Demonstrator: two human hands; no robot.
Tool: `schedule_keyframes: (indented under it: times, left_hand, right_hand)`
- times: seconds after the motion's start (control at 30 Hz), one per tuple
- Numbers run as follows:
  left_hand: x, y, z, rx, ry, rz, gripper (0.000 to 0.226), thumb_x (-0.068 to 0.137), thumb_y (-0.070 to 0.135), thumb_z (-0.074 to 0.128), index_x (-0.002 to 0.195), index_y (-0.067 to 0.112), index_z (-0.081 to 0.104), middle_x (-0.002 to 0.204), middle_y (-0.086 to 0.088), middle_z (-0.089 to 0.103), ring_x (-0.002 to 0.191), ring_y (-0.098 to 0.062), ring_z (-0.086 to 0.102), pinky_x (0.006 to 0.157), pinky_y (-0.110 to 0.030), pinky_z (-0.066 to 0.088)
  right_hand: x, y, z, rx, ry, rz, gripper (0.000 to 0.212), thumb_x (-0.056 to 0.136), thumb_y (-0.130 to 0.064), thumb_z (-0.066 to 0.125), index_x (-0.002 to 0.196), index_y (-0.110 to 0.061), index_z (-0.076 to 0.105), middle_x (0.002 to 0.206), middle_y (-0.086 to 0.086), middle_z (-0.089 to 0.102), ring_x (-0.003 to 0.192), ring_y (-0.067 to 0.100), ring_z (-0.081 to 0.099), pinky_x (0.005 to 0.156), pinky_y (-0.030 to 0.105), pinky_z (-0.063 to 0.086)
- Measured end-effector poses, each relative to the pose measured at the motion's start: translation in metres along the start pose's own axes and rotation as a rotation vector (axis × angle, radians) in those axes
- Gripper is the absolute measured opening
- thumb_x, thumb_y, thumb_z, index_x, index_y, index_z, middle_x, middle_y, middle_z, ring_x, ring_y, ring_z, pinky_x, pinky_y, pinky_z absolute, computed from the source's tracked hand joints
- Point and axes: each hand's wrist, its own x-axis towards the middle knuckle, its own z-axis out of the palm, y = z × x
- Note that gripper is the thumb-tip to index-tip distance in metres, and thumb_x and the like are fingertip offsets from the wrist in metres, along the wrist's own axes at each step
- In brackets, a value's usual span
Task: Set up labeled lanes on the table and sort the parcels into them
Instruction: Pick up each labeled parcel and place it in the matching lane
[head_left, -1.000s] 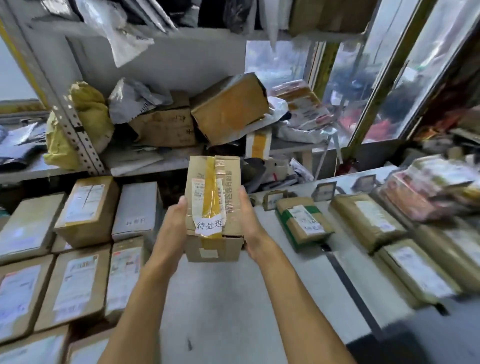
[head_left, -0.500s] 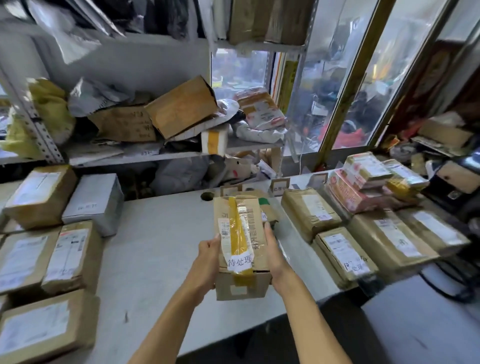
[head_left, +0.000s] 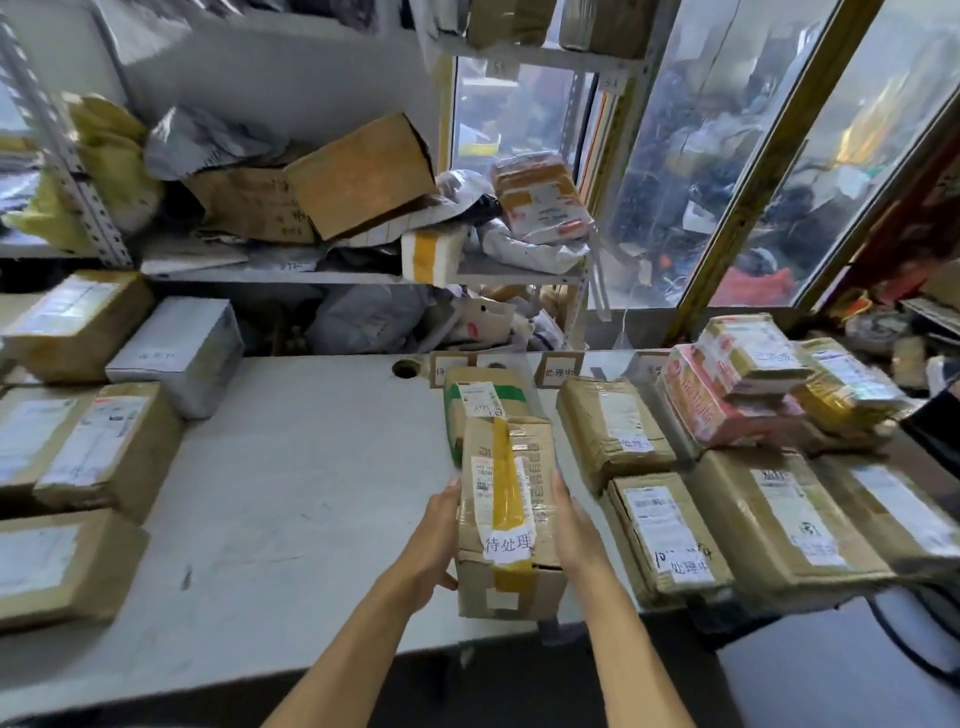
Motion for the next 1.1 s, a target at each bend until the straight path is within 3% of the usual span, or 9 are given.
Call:
schedule_keyframes:
  times: [0.07,0.17,0.3,0.4,0.6,0.77,0.87,0.97,1.1]
  left_hand:
    - [0.005,-0.007,0.01,-0.03,0.031,-0.046,0.051,0.099,0.068,0.018,0.132,0.037,0.043,0.139,-0.003,0.057,0.134,-0.036,0.051,0.108,-0.067,0.04]
    - [0.009,-0.013,0.029,-0.035,0.083,-0.05,0.048,0.101,0.066,0.017,0.129,0.037,0.043,0.144,-0.003,0.053,0.138,-0.033,0.047,0.111,-0.064,0.038]
    - [0.004,-0.011,0.044,-0.021,0.131,-0.043,0.038,0.105,0.059,0.018,0.11,0.037,0.048,0.118,0.008,0.056,0.126,-0.027,0.053,0.11,-0.06,0.041]
    - [0.008,-0.014,0.047,-0.014,0.165,-0.037,0.037,0.106,0.057,0.017,0.105,0.038,0.049,0.109,0.012,0.058,0.115,-0.022,0.054,0.109,-0.057,0.043]
    - [0.015,-0.025,0.037,-0.01,0.271,-0.064,0.055,0.104,0.063,0.021,0.149,0.032,0.031,0.159,-0.002,0.037,0.142,-0.028,0.042,0.111,-0.052,0.04]
    - [-0.005,-0.028,-0.018,0.071,0.478,0.107,0.056,0.106,0.057,0.027,0.151,0.026,0.035,0.157,0.001,0.04,0.142,-0.021,0.04,0.113,-0.033,0.033]
    - [-0.017,-0.032,-0.072,0.15,0.68,0.184,0.056,0.105,0.053,0.032,0.152,0.023,0.039,0.158,0.0,0.041,0.144,-0.02,0.038,0.119,-0.036,0.03]
    - [-0.036,-0.038,-0.127,0.295,0.814,0.196,0.056,0.105,0.053,0.029,0.157,0.03,0.032,0.168,0.003,0.019,0.155,-0.018,0.011,0.125,-0.04,0.007]
    - [-0.077,-0.052,-0.199,0.39,0.958,0.197,0.058,0.103,0.058,0.027,0.158,0.039,0.023,0.169,0.014,-0.003,0.156,-0.016,-0.008,0.126,-0.046,0.0]
  right_hand:
    - [0.002,0.001,-0.004,-0.062,0.002,-0.014,0.063,0.101,-0.069,0.03,0.153,-0.036,0.043,0.13,-0.01,0.067,0.105,0.0,0.062,0.09,0.027,0.047]
    - [0.005,0.001,-0.01,-0.211,0.056,-0.087,0.069,0.106,-0.059,0.033,0.165,-0.027,0.016,0.161,0.002,0.041,0.14,0.021,0.048,0.108,0.037,0.039]
    - [0.016,0.024,-0.01,-0.324,0.11,-0.236,0.087,0.089,-0.089,0.023,0.159,-0.036,0.028,0.16,-0.001,0.041,0.139,0.019,0.048,0.111,0.047,0.046]
    - [0.019,0.03,-0.006,-0.366,0.139,-0.268,0.084,0.092,-0.084,0.021,0.159,-0.034,0.031,0.163,-0.003,0.034,0.144,0.018,0.04,0.113,0.048,0.043]
    - [0.022,0.019,-0.009,-0.51,0.183,-0.289,0.067,0.105,-0.056,0.039,0.163,-0.026,0.023,0.169,0.003,0.024,0.152,0.024,0.029,0.118,0.045,0.033]
    - [0.025,-0.011,0.031,-0.709,0.182,-0.379,0.073,0.104,-0.056,0.038,0.165,-0.021,0.017,0.172,0.01,0.012,0.159,0.027,0.001,0.126,0.046,-0.006]
    - [0.022,-0.032,0.078,-0.781,0.109,-0.445,0.077,0.104,-0.059,0.035,0.165,-0.025,0.006,0.173,0.01,-0.005,0.159,0.028,-0.014,0.128,0.049,-0.01]
    - [0.01,-0.047,0.129,-0.833,0.008,-0.486,0.078,0.104,-0.062,0.031,0.165,-0.028,-0.002,0.172,0.009,-0.015,0.157,0.028,-0.021,0.128,0.048,-0.01]
    - [-0.014,-0.067,0.206,-0.878,-0.1,-0.561,0.078,0.103,-0.065,0.027,0.165,-0.028,-0.004,0.171,0.009,-0.02,0.156,0.026,-0.027,0.125,0.045,-0.016]
